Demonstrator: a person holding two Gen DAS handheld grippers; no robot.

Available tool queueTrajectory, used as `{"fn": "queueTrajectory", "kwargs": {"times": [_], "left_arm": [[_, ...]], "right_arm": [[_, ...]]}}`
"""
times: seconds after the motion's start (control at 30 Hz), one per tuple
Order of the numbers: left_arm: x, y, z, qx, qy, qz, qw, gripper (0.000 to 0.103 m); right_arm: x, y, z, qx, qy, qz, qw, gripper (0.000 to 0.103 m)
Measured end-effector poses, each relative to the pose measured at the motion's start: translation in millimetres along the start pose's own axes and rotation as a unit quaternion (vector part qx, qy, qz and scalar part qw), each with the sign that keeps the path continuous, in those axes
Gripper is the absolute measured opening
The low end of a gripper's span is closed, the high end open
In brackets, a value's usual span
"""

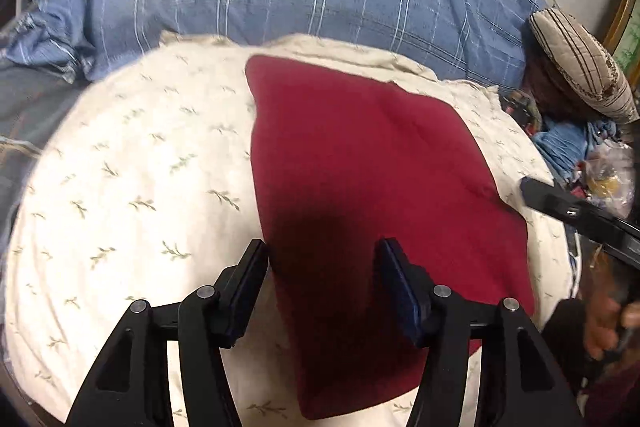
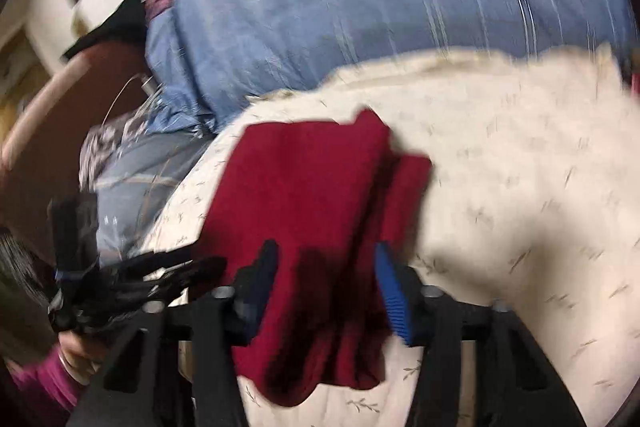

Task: Fold small clothes

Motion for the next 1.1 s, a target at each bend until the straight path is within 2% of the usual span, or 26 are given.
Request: {"fn": "queueTrajectory", "kwargs": {"times": [0.03,0.07,0.1,0.13,0.23,0.27,0.33,0.4,0.5,0.57,0.63,0.7,0.73,0.8,0.93,1.1], "left_arm": [[0,-3,2,0.013,-0.007,-0.004,0.9999,0.058],[-3,-13,3,0.021,-0.013,-0.008,0.9997,0.058],[-5,-18,6,0.031,-0.022,-0.012,0.9992,0.058],[-8,-23,8,0.037,-0.029,-0.014,0.9988,0.06],[-20,-20,18,0.06,-0.048,-0.008,0.997,0.061],[-20,-23,20,0.067,-0.054,-0.005,0.9962,0.061],[-30,-24,29,0.072,-0.066,0.001,0.9952,0.062],[-35,-22,42,0.075,-0.077,0.002,0.9943,0.063],[-40,-23,56,0.079,-0.088,-0.004,0.993,0.064],[-44,-25,69,0.078,-0.097,-0.004,0.9923,0.064],[-48,-24,80,0.068,-0.107,0.002,0.9919,0.065],[-50,-21,88,0.045,-0.116,0.016,0.9921,0.078],[-52,-18,91,0.035,-0.117,0.019,0.9923,0.082],[-54,-14,95,0.029,-0.122,0.026,0.9918,0.082],[-59,-14,101,0.044,-0.133,0.015,0.9901,0.082],[-61,-12,104,0.051,-0.127,0.015,0.9904,0.082]], "right_arm": [[0,12,3,0.006,-0.008,0.021,1.0,0.029],[-2,20,2,0.017,-0.007,0.033,0.999,0.029],[-5,27,-7,0.022,0.008,0.046,0.999,0.029],[-4,31,-18,0.009,0.017,0.051,0.998,0.027],[-21,14,-51,-0.072,0.055,0.049,0.995,0.026],[-27,8,-60,-0.084,0.062,0.043,0.994,0.026],[-30,10,-61,-0.089,0.044,0.044,0.994,0.028],[-28,23,-56,-0.094,0.033,0.057,0.993,0.033],[-27,36,-35,-0.091,0.012,0.06,0.994,0.052],[-26,42,-18,-0.102,-0.011,0.052,0.993,0.071],[-25,41,-6,-0.128,-0.031,0.04,0.991,0.079],[-25,42,6,-0.14,-0.049,0.033,0.988,0.081],[-25,42,10,-0.144,-0.054,0.029,0.988,0.085],[-25,42,14,-0.155,-0.059,0.028,0.986,0.091],[-28,48,14,-0.172,-0.067,0.039,0.982,0.095],[-30,51,12,-0.167,-0.07,0.039,0.983,0.096]]}}
Point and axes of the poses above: each gripper's, at about its wrist camera, not at the fingertips, and z roughly against the way its jaws point, y to its left, x to its top, the point moved 2 cm from there along -z, roughly the way its jaws point, and after that the axes turned 10 degrees about x, right-handed, at the moved point
